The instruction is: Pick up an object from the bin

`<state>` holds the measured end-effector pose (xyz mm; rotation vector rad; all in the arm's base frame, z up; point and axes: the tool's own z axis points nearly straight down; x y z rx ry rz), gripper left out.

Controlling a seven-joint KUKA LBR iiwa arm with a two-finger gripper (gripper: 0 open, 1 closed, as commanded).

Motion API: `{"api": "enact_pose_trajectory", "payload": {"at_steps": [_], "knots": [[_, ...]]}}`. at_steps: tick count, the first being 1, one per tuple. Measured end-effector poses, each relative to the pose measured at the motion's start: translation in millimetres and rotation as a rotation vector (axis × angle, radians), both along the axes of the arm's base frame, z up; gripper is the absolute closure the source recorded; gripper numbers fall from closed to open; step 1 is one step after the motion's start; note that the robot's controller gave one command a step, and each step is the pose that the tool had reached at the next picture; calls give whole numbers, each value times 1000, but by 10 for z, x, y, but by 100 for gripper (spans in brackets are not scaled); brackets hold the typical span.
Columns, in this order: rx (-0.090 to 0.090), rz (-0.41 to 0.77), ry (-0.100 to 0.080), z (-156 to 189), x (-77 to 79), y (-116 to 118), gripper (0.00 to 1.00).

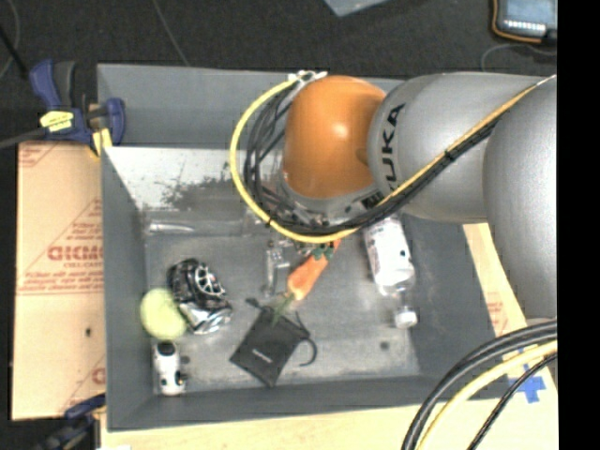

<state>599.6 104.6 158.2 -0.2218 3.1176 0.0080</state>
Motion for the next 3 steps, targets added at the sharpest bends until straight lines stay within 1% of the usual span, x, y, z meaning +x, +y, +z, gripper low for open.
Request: {"api": "enact_pose_trajectory", "payload": {"at_steps": [1, 2, 3], "knots": [[-1, 74, -1, -6, -64, -183, 0], [3, -100, -2, -19, 37, -407, 0], [0, -42, -2, -48, -2, -607, 0]]}}
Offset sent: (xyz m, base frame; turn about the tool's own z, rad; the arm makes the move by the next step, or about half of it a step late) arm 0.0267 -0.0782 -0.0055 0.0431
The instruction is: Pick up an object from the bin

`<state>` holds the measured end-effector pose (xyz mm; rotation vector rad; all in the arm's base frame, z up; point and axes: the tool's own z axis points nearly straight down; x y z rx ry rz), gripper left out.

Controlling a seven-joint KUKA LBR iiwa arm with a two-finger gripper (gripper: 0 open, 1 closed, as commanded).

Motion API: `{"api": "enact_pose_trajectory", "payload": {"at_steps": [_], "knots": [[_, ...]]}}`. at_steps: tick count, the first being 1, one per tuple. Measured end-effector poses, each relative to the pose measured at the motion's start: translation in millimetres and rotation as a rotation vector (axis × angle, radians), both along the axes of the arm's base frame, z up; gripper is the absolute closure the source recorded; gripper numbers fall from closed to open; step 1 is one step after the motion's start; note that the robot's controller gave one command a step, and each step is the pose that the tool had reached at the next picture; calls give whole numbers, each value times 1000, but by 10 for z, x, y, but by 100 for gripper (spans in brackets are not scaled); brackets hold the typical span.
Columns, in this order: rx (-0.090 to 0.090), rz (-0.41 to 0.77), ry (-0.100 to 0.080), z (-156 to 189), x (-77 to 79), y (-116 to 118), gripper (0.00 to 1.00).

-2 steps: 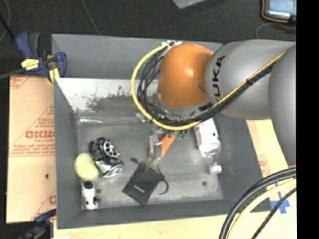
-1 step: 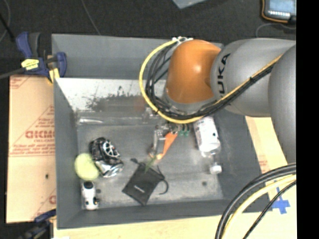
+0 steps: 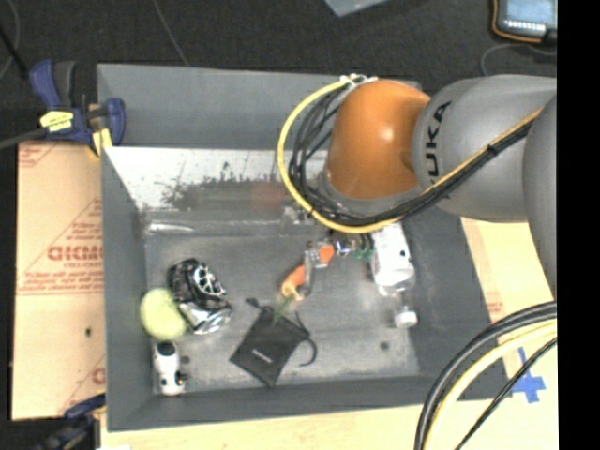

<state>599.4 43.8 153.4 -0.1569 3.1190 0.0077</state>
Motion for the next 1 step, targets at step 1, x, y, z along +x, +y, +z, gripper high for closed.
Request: {"api": "enact_pose_trajectory", "payload": {"at_steps": [1], "knots": [[-1, 151, -5, -222, -124, -347, 0]]}}
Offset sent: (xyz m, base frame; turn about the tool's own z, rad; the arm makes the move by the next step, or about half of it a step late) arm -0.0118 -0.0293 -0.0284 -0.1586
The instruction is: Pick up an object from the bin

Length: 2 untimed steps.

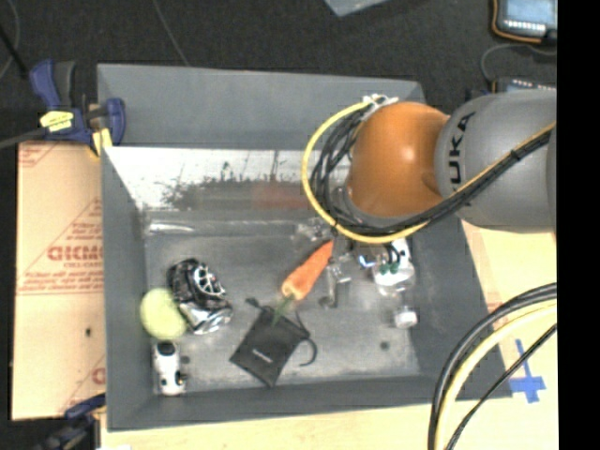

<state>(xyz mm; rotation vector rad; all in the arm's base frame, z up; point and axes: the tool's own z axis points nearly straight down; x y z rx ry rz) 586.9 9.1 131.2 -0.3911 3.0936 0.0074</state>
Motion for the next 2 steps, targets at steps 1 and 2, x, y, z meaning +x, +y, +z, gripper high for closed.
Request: {"api": "enact_pose_trajectory", "payload": {"at_steps": [1, 2], "knots": [[1, -76, 6, -182, -53, -275, 0], [-4, 91, -2, -192, -19, -202, 0]]}}
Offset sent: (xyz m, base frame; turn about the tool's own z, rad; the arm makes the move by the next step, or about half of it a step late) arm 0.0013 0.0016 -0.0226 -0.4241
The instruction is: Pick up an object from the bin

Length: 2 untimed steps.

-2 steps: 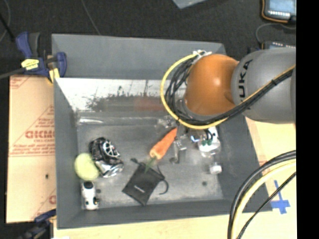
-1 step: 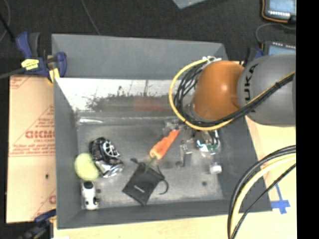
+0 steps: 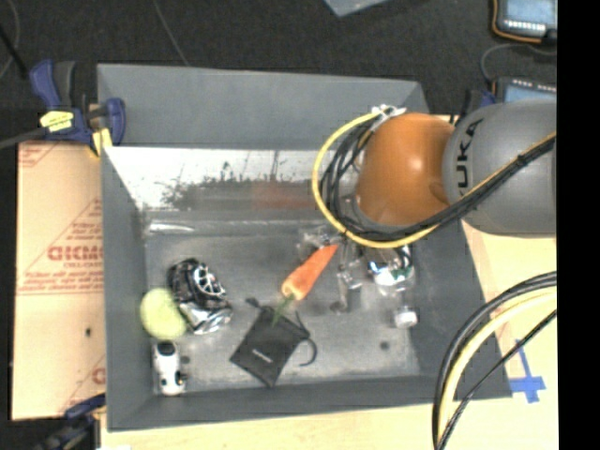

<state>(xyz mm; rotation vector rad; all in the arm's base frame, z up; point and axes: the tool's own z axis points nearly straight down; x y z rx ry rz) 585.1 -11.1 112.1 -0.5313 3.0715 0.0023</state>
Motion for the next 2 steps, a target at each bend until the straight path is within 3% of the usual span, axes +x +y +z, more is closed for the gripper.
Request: {"api": "enact_pose_trajectory", "payload": {"at_steps": [1, 2], "knots": [[-3, 202, 1, -157, 19, 155, 0], [-1, 136, -3, -409, 82, 145, 100]]}}
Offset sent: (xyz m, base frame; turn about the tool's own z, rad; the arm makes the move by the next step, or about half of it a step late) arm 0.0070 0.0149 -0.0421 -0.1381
